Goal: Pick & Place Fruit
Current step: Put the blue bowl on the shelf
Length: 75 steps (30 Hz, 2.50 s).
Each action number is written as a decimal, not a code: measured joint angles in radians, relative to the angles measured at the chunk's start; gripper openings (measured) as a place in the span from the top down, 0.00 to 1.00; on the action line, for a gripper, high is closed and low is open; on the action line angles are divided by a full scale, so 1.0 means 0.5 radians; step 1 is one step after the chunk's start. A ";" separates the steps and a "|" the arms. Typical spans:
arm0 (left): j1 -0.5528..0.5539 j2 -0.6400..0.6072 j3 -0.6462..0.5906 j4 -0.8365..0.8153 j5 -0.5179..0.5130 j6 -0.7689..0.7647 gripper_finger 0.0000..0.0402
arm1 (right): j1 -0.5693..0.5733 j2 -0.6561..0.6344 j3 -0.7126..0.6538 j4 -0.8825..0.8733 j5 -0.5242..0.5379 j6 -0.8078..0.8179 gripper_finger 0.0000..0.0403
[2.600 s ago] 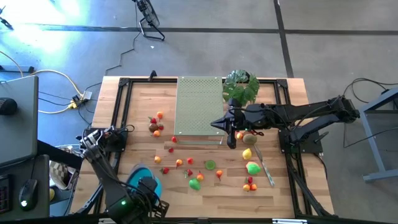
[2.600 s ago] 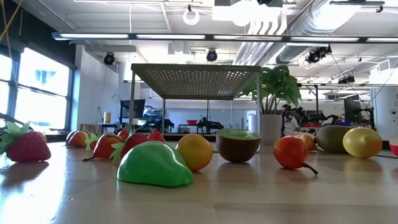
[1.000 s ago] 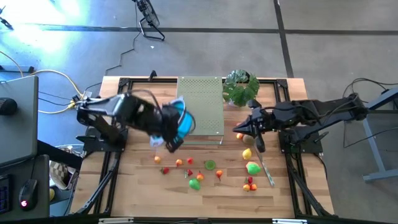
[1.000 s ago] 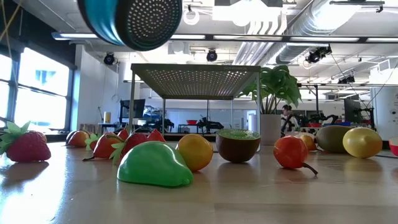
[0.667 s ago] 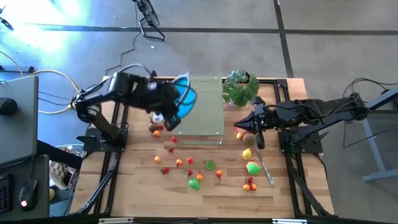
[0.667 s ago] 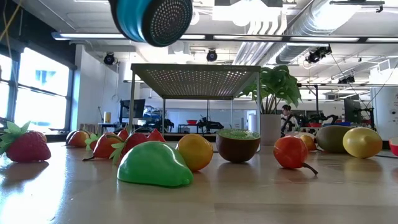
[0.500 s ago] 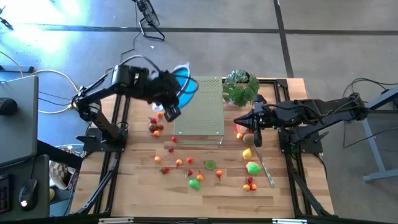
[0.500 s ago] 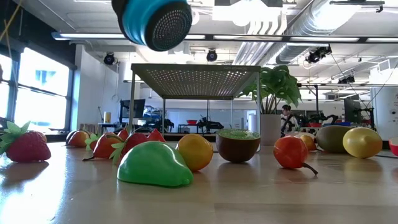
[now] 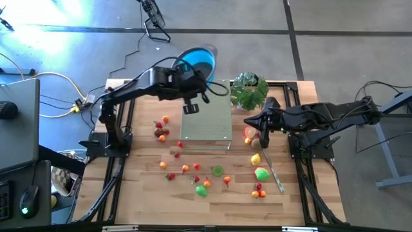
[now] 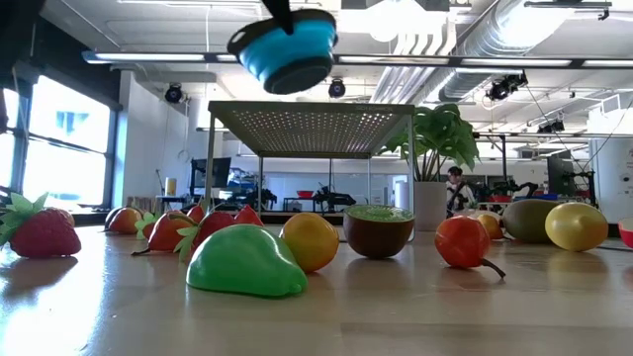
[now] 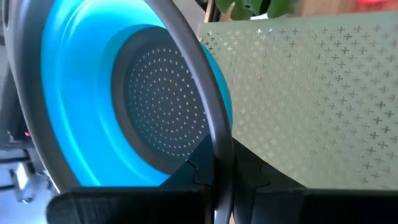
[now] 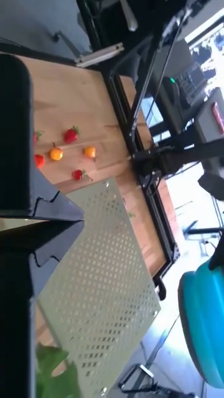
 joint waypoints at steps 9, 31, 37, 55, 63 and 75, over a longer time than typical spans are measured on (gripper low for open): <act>-0.015 0.173 0.001 -0.009 -0.017 0.199 0.97 | 0.000 0.001 0.000 -0.020 0.015 0.042 0.99; -0.049 0.377 -0.029 0.006 0.043 0.216 0.97 | 0.000 0.001 -0.001 -0.054 0.022 0.079 0.99; -0.066 0.434 -0.028 -0.033 0.034 0.210 0.97 | 0.000 0.002 -0.002 -0.089 0.022 0.079 0.99; -0.079 0.465 -0.030 -0.053 0.159 0.110 0.96 | 0.000 0.002 -0.002 -0.090 0.022 0.086 0.99; -0.079 0.465 -0.029 -0.046 0.211 0.059 0.91 | 0.000 0.002 -0.002 -0.091 0.022 0.086 0.99; -0.079 0.464 -0.029 -0.048 0.216 0.040 0.73 | 0.000 0.002 -0.002 -0.091 0.018 0.086 0.99</act>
